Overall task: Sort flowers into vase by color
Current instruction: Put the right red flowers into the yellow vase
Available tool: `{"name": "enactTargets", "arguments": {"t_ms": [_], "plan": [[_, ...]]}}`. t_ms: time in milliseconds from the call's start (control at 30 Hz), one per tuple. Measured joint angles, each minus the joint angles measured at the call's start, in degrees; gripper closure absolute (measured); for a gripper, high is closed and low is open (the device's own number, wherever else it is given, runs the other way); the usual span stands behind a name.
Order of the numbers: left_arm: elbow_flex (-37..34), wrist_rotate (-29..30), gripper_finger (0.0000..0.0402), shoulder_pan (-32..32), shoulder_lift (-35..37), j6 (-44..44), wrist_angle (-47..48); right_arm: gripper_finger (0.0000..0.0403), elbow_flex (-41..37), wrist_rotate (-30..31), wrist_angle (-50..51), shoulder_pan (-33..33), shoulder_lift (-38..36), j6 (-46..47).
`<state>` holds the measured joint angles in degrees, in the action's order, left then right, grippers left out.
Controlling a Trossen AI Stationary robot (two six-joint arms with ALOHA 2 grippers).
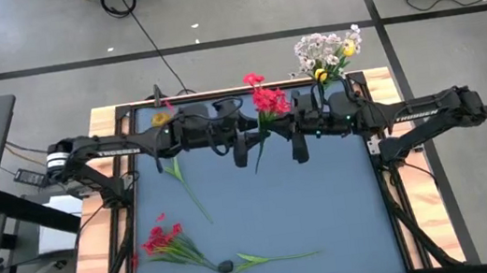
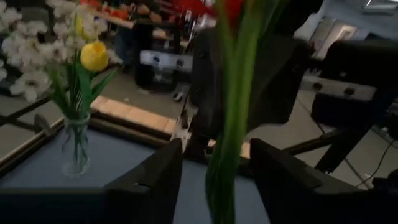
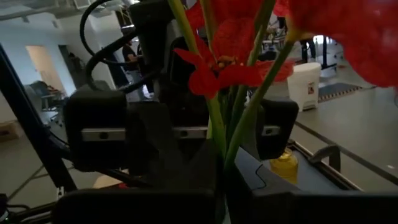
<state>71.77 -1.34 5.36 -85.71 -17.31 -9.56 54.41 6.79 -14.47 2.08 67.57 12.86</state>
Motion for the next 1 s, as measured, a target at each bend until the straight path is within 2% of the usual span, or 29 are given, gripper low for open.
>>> {"name": "enactTargets", "arguments": {"t_ms": [167,267,300,567,667,833,1000], "plan": [[0.0,-0.04,0.0303,0.5,0.13,1.19,0.1,0.0381,0.0,-0.64,0.12,0.62,-0.6,-0.57],[0.0,-0.29,0.0374,0.58,0.13,3.51,-0.05,0.0367,0.0,-0.76,0.84,1.05,-1.21,-0.7],[0.0,-0.33,0.0385,0.69,0.13,3.91,0.03,0.0359,0.0,-0.85,1.44,1.22,-1.39,-0.7],[0.0,0.12,0.0397,1.77,1.41,5.07,0.54,0.0272,-0.02,-0.68,5.86,2.5,-5.1,-1.16],[0.0,2.84,0.0398,2.79,3.88,5.64,2.98,0.0245,-0.02,0.16,7.17,2.88,-8.34,-0.93],[0.0,9.44,0.0399,4.83,10.04,10.8,12.61,0.0234,-0.02,2.59,13.79,2.42,-13.96,-0.55],[0.0,11.22,0.0399,7.16,13.99,11.48,21.34,0.0233,-0.02,2.39,20.98,1.04,-18.72,3.22]]}}
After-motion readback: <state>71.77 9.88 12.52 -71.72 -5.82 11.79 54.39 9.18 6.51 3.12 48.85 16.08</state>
